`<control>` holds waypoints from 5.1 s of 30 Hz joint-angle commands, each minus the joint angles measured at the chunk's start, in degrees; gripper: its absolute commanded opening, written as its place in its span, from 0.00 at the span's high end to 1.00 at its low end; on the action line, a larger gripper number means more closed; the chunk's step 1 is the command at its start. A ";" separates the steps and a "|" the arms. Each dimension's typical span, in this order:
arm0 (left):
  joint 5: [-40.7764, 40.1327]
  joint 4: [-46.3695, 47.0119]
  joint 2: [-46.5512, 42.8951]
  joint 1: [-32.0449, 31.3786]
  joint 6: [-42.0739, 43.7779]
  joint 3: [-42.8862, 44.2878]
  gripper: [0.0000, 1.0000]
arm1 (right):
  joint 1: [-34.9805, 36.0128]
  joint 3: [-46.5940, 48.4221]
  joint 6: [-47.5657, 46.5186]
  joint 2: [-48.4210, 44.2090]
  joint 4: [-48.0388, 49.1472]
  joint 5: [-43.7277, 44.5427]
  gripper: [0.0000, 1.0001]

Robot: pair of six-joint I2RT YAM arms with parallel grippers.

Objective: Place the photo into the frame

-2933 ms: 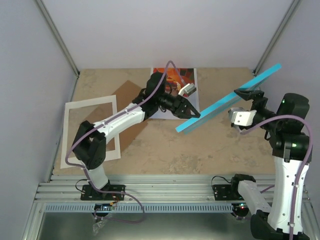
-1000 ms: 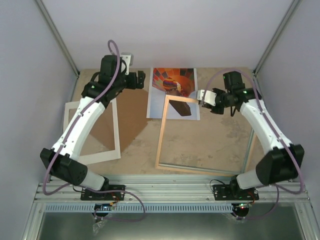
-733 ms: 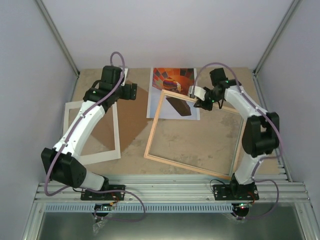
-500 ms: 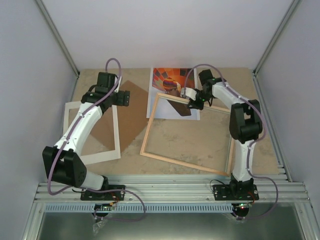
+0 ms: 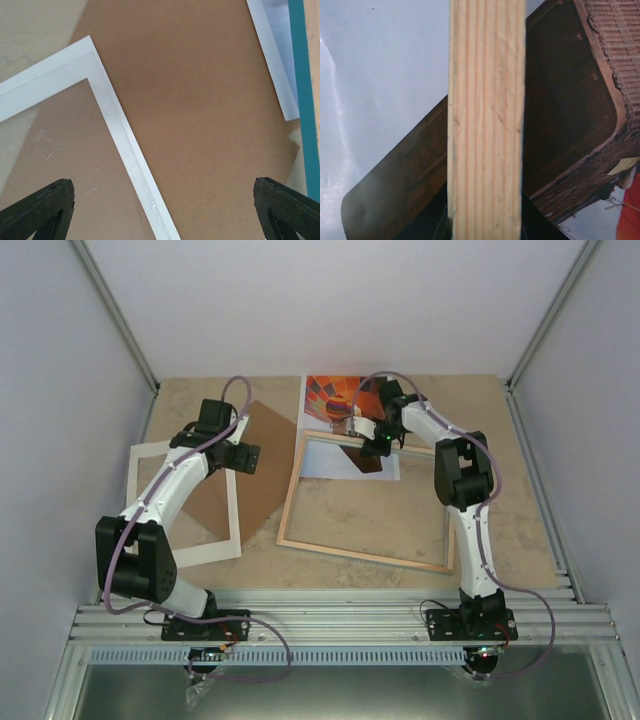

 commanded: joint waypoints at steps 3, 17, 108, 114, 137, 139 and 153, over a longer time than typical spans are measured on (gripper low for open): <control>1.42 -1.97 -0.55 0.71 3.78 -1.97 0.01 | 0.55 1.83 -4.89 0.02 7.73 -0.33 0.68; 3.67 -8.31 -6.22 6.09 15.92 -10.04 0.01 | 1.34 -4.45 10.79 -15.32 9.96 -8.96 0.28; 16.56 2.76 15.51 22.46 17.84 -18.44 0.45 | 31.45 -5.81 120.70 9.68 57.18 -17.46 0.71; 17.62 1.17 13.77 22.45 17.34 -16.75 0.41 | 30.55 -5.43 119.41 8.91 57.78 -17.08 0.95; 33.97 -10.07 -10.75 22.99 -0.38 13.60 0.01 | 22.37 -11.04 70.85 -28.84 37.79 -9.83 1.00; 35.21 -9.92 -10.69 22.97 -0.98 13.35 0.01 | 20.81 -11.43 64.99 -32.12 34.71 -8.55 1.00; 37.89 -5.54 -10.91 22.90 -2.34 7.74 0.01 | 5.60 -17.35 32.10 -50.30 20.57 3.18 1.00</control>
